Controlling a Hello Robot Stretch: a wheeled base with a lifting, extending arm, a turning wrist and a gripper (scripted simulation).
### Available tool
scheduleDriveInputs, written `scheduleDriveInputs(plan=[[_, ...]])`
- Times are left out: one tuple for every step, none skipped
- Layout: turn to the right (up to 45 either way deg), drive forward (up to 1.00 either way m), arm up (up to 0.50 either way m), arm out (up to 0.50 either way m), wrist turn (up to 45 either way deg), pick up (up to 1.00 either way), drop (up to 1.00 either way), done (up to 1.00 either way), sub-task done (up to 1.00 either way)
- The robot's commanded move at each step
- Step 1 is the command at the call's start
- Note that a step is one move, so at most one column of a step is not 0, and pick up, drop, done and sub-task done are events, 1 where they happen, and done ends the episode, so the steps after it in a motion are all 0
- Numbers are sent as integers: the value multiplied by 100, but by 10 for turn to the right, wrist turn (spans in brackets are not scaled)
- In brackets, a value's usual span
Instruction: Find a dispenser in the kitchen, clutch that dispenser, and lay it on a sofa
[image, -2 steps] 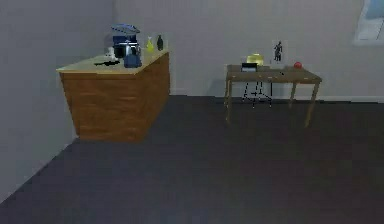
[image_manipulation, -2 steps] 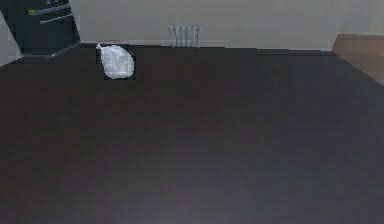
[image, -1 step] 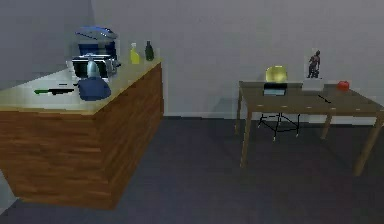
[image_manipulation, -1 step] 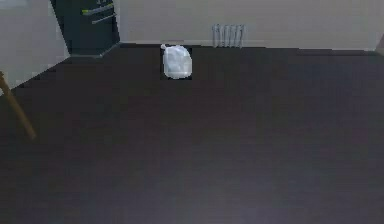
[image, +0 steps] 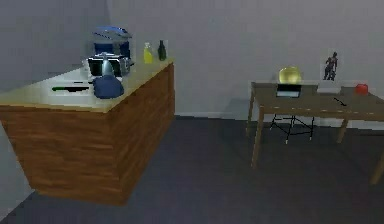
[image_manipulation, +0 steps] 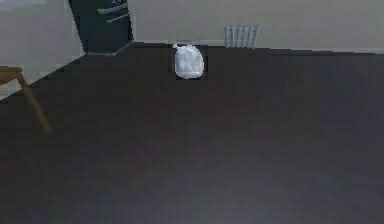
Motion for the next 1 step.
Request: scheduleDriveInputs(plan=[[0,100,0,0,0,0,0,0,0]])
